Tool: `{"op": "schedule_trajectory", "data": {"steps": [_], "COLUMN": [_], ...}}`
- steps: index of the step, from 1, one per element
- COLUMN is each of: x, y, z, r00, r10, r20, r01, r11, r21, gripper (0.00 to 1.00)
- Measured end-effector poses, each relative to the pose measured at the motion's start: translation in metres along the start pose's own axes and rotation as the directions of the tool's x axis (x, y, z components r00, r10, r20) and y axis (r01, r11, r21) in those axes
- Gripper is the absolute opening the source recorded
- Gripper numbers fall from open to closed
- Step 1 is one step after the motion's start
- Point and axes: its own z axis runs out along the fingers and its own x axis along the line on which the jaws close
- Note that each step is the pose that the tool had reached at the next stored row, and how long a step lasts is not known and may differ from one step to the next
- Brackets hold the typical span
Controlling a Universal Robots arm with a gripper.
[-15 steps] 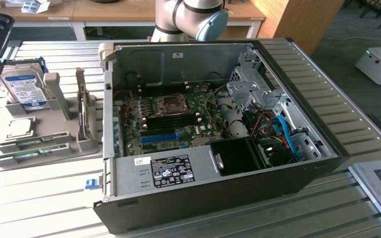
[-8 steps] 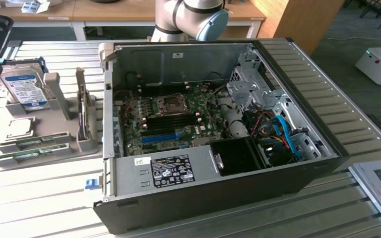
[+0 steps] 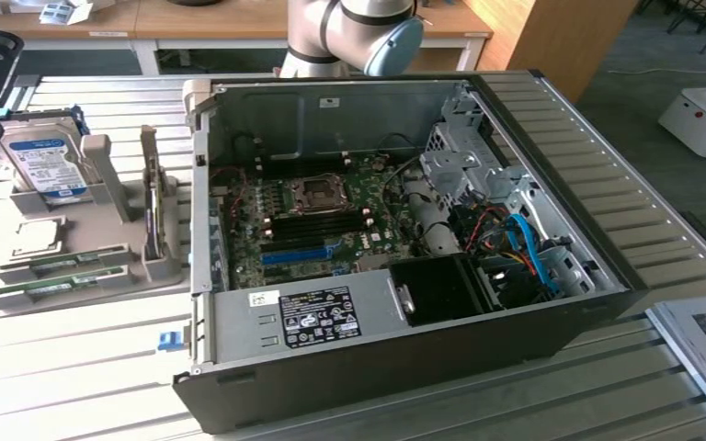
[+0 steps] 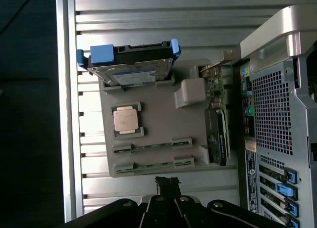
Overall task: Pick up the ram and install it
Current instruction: 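Reach for the ram, then pick up the ram and move it above insertion slot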
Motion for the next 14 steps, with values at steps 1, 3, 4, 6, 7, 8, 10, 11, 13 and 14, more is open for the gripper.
{"op": "schedule_trajectory", "data": {"steps": [1,3,4,6,7,8,10,11,13,14], "x": [0.0000,0.0000,0.0000,0.0000,0.0000,0.0000,0.0000,0.0000,0.0000,0.0000], "y": [-0.0001,-0.0001,-0.0001,-0.0001,-0.0001,-0.0001,-0.0001,-0.0001,-0.0001,-0.0001], "z": [0.0000,0.0000,0.0000,0.0000,0.0000,0.0000,0.0000,0.0000,0.0000,0.0000], "r00": [1.0000,1.0000,1.0000,1.0000,1.0000,1.0000,1.0000,1.0000,1.0000,1.0000], "r10": [0.000,0.000,0.000,0.000,0.000,0.000,-0.001,-0.002,-0.005,-0.009], "r20": [0.0000,0.0000,0.0000,0.0000,0.0000,0.0000,0.0000,-0.0001,-0.0002,-0.0005], "r01": [0.000,0.000,0.000,0.000,0.000,0.000,0.001,0.002,0.005,0.009], "r11": [1.0000,1.0000,1.0000,1.0000,1.0000,1.0000,1.0000,1.0000,1.0000,1.0000], "r21": [0.0001,0.0000,0.0000,0.0001,0.0000,0.0000,0.0000,0.0000,-0.0001,-0.0002], "gripper": [0.10,0.10,0.10,0.10,0.10,0.10,0.10,0.10,0.10,0.10]}}
